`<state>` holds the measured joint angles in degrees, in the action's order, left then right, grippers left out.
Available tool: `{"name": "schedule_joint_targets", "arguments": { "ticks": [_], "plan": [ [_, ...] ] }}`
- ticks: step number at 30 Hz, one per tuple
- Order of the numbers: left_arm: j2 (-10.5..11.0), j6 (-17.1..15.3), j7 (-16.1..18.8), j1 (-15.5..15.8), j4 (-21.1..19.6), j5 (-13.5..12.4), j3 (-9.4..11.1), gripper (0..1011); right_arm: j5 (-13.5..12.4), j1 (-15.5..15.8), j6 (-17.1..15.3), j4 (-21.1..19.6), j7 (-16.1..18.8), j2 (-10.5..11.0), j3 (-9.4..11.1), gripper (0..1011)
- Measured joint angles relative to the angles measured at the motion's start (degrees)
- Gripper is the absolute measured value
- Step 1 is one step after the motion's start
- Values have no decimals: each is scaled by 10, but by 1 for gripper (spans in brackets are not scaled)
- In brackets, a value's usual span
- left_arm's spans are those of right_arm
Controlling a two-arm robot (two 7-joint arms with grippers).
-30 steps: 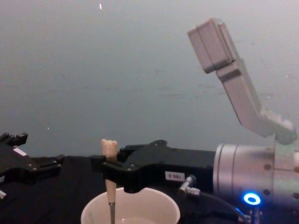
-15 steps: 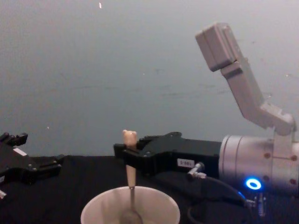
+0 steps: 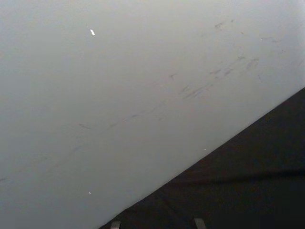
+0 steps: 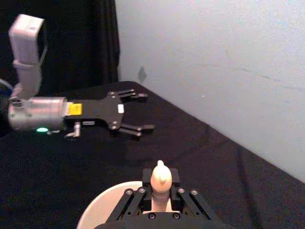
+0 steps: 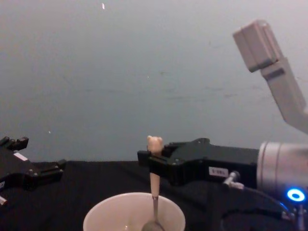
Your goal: Pick up the stirring spoon with one hand, stir inside the cup, then place it back in its original position.
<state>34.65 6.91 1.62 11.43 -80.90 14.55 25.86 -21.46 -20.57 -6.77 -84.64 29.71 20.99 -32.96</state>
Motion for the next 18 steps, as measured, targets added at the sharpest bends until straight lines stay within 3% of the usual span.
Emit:
{"name": "schedule_joint_targets", "arguments": {
  "ticks": [10,18],
  "plan": [
    [0,0,0,0,0,0,0,1002,-17,27,-12,-45,19,26,-7,210],
    [0,0,0,0,0,0,0,1001,-18,21,-12,-46,22,21,-22,210]
  ]
}}
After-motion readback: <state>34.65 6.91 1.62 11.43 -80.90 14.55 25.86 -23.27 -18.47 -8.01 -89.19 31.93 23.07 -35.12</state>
